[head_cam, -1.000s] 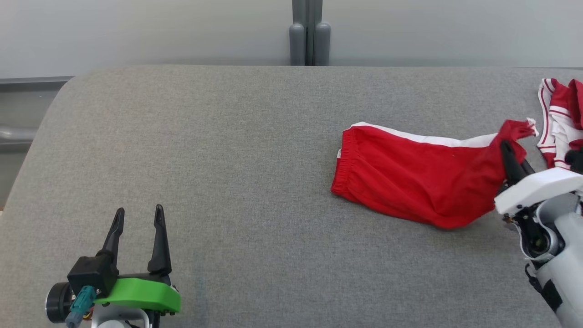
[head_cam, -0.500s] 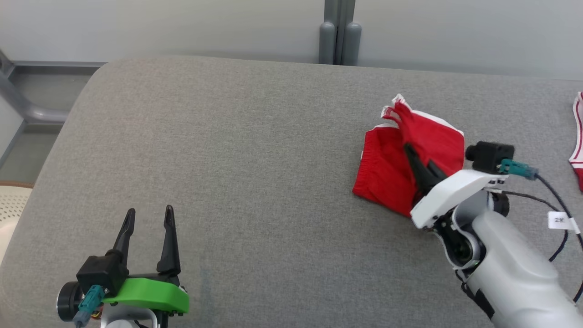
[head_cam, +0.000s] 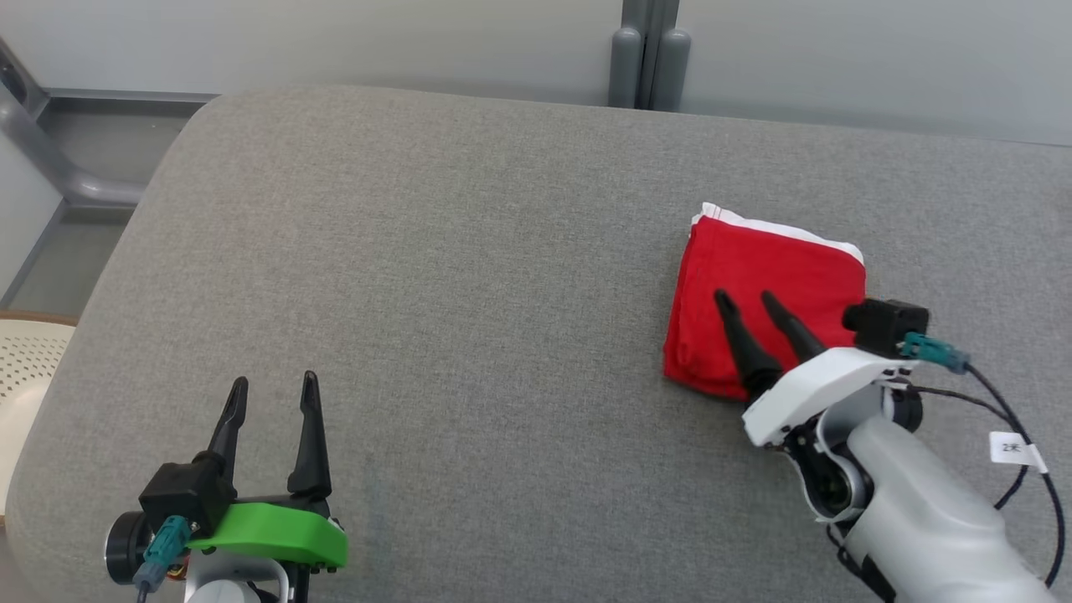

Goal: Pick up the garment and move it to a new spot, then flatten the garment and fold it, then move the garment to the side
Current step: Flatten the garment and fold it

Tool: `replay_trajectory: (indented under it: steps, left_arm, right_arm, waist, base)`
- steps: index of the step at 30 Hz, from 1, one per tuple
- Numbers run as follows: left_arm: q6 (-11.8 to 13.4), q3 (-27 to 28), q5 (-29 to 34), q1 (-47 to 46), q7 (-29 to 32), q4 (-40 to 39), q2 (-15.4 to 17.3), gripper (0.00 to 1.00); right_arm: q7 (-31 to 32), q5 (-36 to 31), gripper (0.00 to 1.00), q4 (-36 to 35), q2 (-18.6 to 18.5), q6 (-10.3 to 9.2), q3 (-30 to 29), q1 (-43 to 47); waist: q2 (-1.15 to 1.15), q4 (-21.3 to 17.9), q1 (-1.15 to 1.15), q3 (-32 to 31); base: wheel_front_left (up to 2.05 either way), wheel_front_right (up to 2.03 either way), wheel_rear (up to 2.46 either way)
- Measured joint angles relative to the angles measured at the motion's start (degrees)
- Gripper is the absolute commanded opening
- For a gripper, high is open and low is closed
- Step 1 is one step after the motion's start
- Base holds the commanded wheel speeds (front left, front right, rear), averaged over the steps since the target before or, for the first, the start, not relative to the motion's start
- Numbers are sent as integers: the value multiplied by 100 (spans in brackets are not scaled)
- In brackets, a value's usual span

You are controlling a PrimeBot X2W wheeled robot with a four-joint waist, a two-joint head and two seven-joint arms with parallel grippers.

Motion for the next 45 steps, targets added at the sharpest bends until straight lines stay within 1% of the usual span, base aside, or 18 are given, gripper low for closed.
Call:
replay_trajectory:
  steps: [5, 6, 8, 9, 13, 18, 24, 30, 32, 36, 40, 45]
  left_arm:
    - [-8, -1, 33, 0, 0, -1, -4, 100]
    - [-13, -9, 37, 0, 0, -1, -5, 100]
    - [-30, -33, 53, -5, 0, -8, -7, 100]
    - [-31, -45, 65, -8, 0, -10, -7, 100]
    - [-45, -107, 142, -36, 0, -19, -9, 100]
    - [-56, -146, 155, -26, 0, -3, -12, 100]
    - [-55, -91, 177, 9, 0, -9, -12, 100]
    - [-29, 38, 187, 63, 0, -23, 19, 100]
    - [-15, 122, 185, 82, 0, -37, 47, 100]
    - [29, 227, 185, 216, 0, -93, 94, 100]
    - [46, 271, 193, 338, 0, -130, 142, 100]
    - [74, 244, 245, 441, 0, -185, 169, 100]
  right_arm:
    - [-88, -8, 100, -178, -457, 0, -417, 32]
    - [-89, -82, 100, -175, -543, 0, -476, 52]
    - [-100, -445, 100, -204, -749, 0, -709, 76]
    - [-104, -534, 100, -231, -786, 0, -832, 82]
    - [-104, -783, 100, -426, -695, 0, -1407, 291]
    - [-105, -1213, 100, -1068, -525, 0, -2000, 687]
    - [-105, -1673, 100, -1942, -374, 0, -2254, 1401]
    - [-110, -1971, 100, -2639, -207, 0, -2431, 2046]
    - [-110, -2175, 100, -2899, -131, 0, -2447, 2291]
    - [-110, -2346, 100, -3245, 20, 0, -2460, 2707]
    - [-110, -2714, 100, -3500, 25, 0, -2416, 2983]
    - [-110, -3040, 100, -3712, 85, 0, -2633, 3267]
  waist:
    - [0, -94, 0, -25]
    - [0, -103, 0, -26]
    - [0, -112, 0, -12]
    - [0, -114, 0, -6]
    - [0, -133, 0, -15]
    - [0, -229, 0, -88]
    - [0, -423, 0, -177]
    - [0, -657, 0, -290]
    - [0, -746, 0, -341]
    - [0, -920, 0, -452]
    - [0, -1082, 0, -559]
    - [0, -1230, 0, -687]
  base:
    - [0, 0, 0]
    - [0, 0, 0]
    - [0, 0, 0]
    - [0, 0, 0]
    - [0, 0, 0]
    - [0, 0, 0]
    - [0, 0, 0]
    - [0, 0, 0]
    - [0, 0, 0]
    - [0, 0, 0]
    - [0, 0, 0]
    - [0, 0, 0]
